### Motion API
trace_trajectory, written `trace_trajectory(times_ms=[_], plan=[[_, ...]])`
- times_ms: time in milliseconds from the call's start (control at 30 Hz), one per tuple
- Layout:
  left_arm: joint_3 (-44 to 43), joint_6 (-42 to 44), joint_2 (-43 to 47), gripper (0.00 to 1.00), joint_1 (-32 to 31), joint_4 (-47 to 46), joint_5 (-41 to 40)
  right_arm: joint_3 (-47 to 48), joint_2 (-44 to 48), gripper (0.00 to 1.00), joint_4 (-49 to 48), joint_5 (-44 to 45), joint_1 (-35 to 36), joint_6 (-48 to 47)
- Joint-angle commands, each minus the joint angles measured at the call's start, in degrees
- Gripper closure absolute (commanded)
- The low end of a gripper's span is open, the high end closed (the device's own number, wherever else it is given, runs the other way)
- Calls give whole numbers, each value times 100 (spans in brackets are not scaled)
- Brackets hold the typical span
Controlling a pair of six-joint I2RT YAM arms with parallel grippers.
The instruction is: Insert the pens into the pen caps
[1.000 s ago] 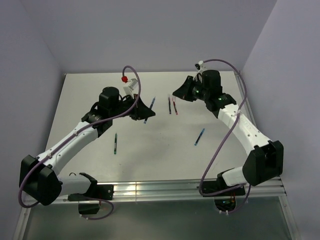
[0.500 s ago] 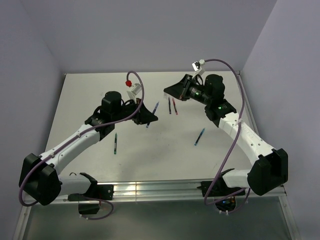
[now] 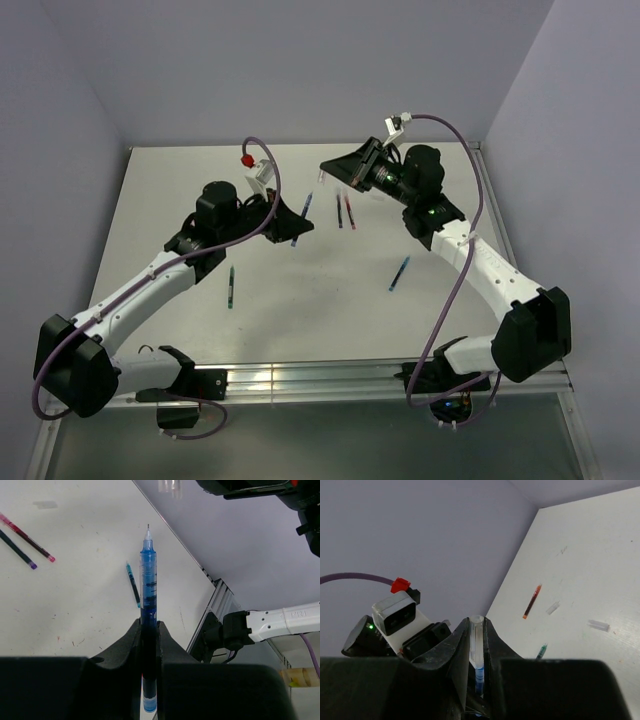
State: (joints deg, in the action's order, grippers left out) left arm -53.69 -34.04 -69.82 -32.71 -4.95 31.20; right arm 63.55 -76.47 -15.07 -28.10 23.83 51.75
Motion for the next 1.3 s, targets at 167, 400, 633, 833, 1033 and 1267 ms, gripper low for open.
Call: trace_trajectory(times_ms=[167, 400, 633, 833, 1033, 1267], plan=[[-27, 29, 127, 100, -16, -331, -114, -132, 176, 100, -584, 340, -72, 555], [87, -32, 171, 100, -25, -472, -97, -308, 88, 100, -708, 445, 7, 697], [131, -199, 30, 100, -16, -638, 70, -317, -17, 100, -717, 481, 33, 679], [87, -208, -40, 100, -34, -656, 167, -317, -105, 100, -717, 472, 42, 661], [78, -235, -102, 100, -42, -683, 202, -291, -176, 100, -717, 454, 121, 653], [78, -217, -102, 100, -34, -648, 150, -290, -149, 100, -708, 463, 192, 644]])
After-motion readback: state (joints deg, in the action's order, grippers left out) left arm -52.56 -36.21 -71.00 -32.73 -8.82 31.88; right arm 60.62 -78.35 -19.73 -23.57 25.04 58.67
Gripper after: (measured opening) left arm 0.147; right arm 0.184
